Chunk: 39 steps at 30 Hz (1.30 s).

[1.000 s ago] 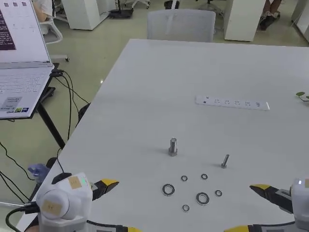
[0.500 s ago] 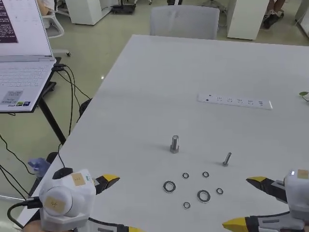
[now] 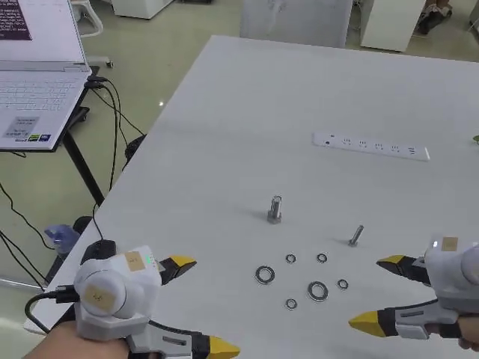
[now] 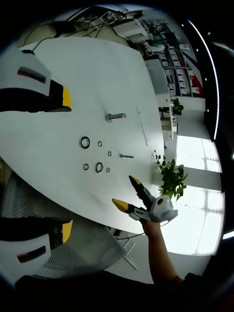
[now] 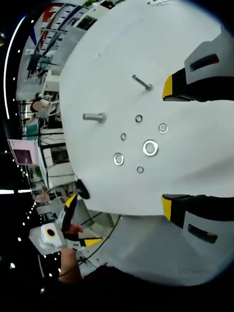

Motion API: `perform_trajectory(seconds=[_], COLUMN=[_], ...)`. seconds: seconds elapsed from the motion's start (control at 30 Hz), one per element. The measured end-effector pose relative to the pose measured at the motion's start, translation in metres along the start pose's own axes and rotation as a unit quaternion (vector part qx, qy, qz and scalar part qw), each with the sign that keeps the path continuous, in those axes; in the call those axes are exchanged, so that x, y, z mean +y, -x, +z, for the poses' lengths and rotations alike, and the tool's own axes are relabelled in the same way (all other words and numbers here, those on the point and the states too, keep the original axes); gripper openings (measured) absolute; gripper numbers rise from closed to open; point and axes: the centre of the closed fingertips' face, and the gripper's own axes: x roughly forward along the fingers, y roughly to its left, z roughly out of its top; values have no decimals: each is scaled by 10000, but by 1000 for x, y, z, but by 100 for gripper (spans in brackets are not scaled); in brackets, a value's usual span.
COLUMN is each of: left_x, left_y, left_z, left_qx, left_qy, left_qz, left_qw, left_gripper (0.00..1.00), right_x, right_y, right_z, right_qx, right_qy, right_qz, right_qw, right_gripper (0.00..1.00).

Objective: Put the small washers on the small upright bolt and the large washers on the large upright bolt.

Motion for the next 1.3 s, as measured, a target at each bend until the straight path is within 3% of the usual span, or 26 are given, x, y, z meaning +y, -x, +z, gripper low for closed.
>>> perform_trajectory(seconds=[0.43, 0.63, 0.87, 0.97, 1.3], left_x=[0, 3, 5, 7, 11], left_y=[0, 1, 1, 0, 4], left_z=[-4, -1, 5, 0, -8], left_qx=[47, 26, -69, 60, 104], left_qy=[48, 10, 65, -52, -62], left_qz=[2, 12, -13, -14, -61], left_qw=[10000, 10000, 10000, 10000, 9999], left_gripper=[87, 87, 85, 84, 84], right_x=[-15, -13, -18, -20, -23], right_y=[-17, -24, -31, -34, -47], right_z=[-5, -5, -12, -13, -16], right_qx=[488, 656, 1017, 1118, 1439], right_qy=[225, 355, 643, 697, 1002], right_qz=[158, 291, 345, 362, 444], right_qw=[9984, 9968, 9921, 9906, 9835], right_gripper=[68, 64, 58, 55, 47])
